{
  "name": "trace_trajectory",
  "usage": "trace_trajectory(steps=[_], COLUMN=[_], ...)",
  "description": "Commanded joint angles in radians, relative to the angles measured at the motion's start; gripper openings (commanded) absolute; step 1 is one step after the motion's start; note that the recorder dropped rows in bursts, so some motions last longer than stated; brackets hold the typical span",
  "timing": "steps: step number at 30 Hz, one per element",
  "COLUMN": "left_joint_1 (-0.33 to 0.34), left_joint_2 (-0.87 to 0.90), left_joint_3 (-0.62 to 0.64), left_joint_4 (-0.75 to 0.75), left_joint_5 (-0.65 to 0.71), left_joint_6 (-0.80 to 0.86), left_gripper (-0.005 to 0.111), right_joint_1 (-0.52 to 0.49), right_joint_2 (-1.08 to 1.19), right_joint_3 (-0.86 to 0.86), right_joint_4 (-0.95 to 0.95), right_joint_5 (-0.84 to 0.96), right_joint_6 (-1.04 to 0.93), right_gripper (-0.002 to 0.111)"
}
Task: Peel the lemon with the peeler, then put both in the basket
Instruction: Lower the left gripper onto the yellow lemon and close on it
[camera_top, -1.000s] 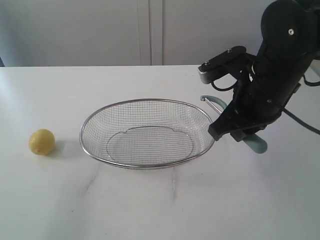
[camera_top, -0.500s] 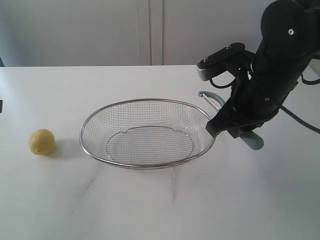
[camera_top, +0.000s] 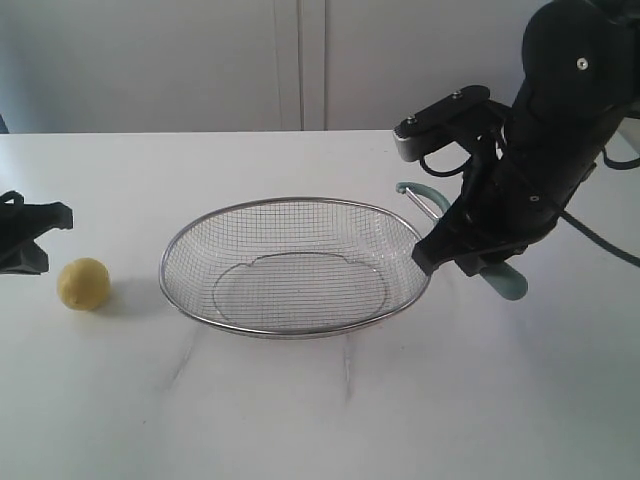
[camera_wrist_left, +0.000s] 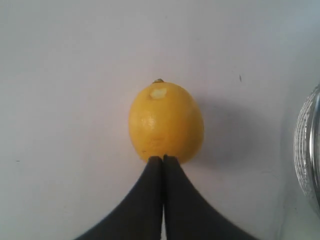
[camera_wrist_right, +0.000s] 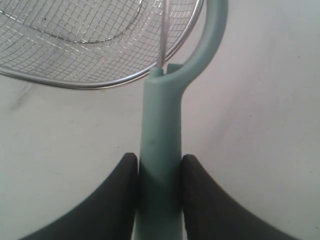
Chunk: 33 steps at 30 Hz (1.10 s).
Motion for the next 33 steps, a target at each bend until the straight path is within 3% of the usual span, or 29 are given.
trace_trajectory(steps=[1,7,10,23,30,33], left_joint_1=[0.000,0.000,0.000,0.000,-0.002,-0.037], left_joint_2=[0.040,0.076,0.080,0.080,0.088,0.151], left_joint_3=[-0.008,-0.008,-0.008,-0.008,-0.008,-0.036], left_joint_4=[-0.050,-0.148,-0.257,-0.312,-0.312,-0.304], left_joint_5=[-0.020,-0.040,-0.093,-0.191,-0.162,-0.151], left_joint_6=[0.017,0.019,0.019,0.029,0.205,0.267], left_gripper=[0.020,0.065,0.076,0.076,0.076,0.076], right_joint_1=[-0.005,-0.005,-0.005,-0.005,-0.005,-0.005], right_joint_2=[-0.010,-0.010,-0.010,-0.010,-0.010,-0.010], right_joint_3=[0.002,0.002,0.002,0.002,0.002,0.002], right_joint_4=[0.001,0.001,0.001,0.001,0.001,0.001], right_joint_5=[-0.009,-0.009,-0.009,-0.009,-0.009,-0.009], right_joint_6=[-0.004,-0.004,-0.004,-0.004,-0.004,-0.004], right_gripper=[0.000,0.000,0.000,0.000,0.000,0.000])
